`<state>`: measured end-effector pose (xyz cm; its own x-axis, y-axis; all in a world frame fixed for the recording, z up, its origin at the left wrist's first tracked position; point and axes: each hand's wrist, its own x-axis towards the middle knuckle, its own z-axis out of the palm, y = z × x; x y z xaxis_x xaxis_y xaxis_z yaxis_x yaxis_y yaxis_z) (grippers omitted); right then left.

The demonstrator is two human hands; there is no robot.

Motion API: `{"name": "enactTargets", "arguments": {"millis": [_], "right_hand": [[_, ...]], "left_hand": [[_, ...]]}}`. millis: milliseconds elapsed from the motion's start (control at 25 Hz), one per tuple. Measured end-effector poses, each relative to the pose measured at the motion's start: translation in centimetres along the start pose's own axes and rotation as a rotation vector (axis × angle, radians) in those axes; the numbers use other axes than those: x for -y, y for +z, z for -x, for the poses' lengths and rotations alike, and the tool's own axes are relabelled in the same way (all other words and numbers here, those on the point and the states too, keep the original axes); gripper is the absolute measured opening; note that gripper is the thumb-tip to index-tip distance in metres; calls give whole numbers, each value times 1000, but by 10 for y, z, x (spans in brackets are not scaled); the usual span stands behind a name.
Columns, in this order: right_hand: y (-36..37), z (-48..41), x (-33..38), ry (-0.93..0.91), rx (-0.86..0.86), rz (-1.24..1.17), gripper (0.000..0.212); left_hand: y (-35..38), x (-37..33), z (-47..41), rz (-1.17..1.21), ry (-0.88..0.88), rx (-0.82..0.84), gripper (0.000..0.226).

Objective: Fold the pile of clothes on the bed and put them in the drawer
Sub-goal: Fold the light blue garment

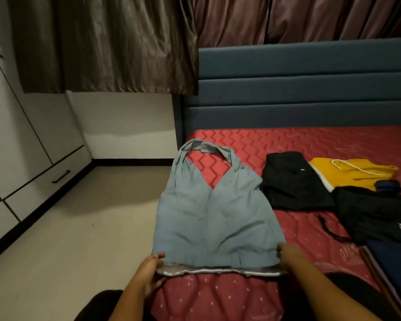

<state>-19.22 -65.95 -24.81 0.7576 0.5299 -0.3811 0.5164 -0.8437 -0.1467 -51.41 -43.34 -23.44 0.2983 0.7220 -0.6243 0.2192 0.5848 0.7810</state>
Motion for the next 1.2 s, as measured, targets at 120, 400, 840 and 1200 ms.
{"name": "enactTargets", "arguments": {"millis": [120,400,840,1200], "right_hand": [[-6,2,4,16,0,6,35],[-16,1,16,35,46,116,45],[-11,29,16,-81,-11,213,34],[-1,25,22,-49,38,295,35]], "left_hand": [[-5,14,-16,5,63,7,33],[15,23,-12,-244,398,-230,41],[3,45,-16,-456,480,-258,46],[7,49,-7,-760,662,-262,53]]}}
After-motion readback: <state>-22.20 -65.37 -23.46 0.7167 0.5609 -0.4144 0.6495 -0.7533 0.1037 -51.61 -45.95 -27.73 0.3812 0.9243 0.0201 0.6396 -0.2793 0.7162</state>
